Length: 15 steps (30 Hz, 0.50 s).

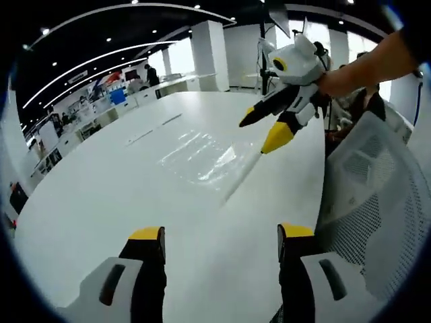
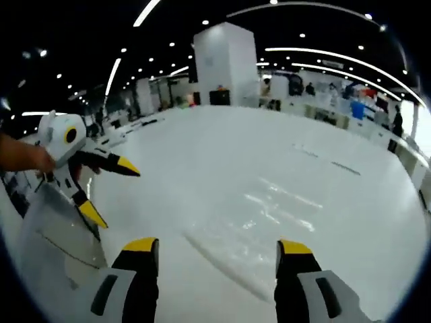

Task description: Open the resealable bag by pulling the two sides of the seal apart until the entire bag opening is separated and visibly accessible.

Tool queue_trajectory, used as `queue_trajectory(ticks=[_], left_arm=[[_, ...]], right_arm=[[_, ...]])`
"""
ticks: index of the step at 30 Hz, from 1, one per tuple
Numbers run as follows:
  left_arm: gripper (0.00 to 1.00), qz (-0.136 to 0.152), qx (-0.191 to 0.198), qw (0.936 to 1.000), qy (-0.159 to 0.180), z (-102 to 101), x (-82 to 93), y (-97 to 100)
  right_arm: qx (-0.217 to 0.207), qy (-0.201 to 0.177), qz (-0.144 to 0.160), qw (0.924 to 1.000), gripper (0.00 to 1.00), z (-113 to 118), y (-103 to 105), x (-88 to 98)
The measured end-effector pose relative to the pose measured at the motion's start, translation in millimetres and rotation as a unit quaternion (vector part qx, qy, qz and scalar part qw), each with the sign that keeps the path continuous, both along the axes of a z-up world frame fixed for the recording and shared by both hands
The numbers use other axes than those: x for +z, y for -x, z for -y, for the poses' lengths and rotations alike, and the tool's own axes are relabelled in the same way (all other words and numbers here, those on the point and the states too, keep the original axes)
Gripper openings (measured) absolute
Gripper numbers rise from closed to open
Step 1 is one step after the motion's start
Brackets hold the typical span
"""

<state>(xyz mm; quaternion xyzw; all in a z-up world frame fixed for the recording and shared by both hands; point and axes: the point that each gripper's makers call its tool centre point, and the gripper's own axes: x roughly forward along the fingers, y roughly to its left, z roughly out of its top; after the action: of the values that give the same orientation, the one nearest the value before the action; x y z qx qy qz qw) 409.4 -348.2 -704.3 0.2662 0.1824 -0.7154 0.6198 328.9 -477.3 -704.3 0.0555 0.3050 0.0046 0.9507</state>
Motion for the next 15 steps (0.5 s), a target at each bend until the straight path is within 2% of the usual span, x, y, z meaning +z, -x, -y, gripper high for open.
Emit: queue_trajectory(ticks=[3, 6, 7, 9, 12, 13, 15], left_arm=[[0.78, -0.006, 0.004, 1.0000, 0.002, 2, 2.5, 0.1], [0.75, -0.011, 0.009, 0.9999, 0.003, 2, 5.2, 0.7], [0.75, -0.015, 0.012, 0.9998, 0.005, 3, 5.8, 0.9], [0.80, -0.031, 0.022, 0.9992, 0.010, 2, 7.5, 4.1], [0.87, -0.045, 0.029, 0.9986, 0.004, -1, 2.2, 8.1], [0.88, -0.044, 0.028, 0.9986, 0.004, -1, 0.7, 9.2], [0.96, -0.016, 0.025, 0.9993, 0.024, 0, 3.8, 6.6]], right_arm=[[-0.007, 0.000, 0.003, 1.0000, 0.79, -3, 8, 1.9], [-0.023, 0.001, 0.005, 0.9997, 0.82, -3, 17, 5.0], [-0.032, -0.002, 0.014, 0.9994, 0.82, -4, 20, 8.2], [-0.042, -0.002, 0.023, 0.9988, 0.85, -5, 25, 10.7], [-0.046, 0.011, 0.017, 0.9987, 0.89, -6, 36, 8.0], [-0.047, 0.012, 0.015, 0.9987, 0.89, -8, 39, 7.5], [-0.049, 0.014, 0.015, 0.9986, 0.90, -9, 43, 8.1]])
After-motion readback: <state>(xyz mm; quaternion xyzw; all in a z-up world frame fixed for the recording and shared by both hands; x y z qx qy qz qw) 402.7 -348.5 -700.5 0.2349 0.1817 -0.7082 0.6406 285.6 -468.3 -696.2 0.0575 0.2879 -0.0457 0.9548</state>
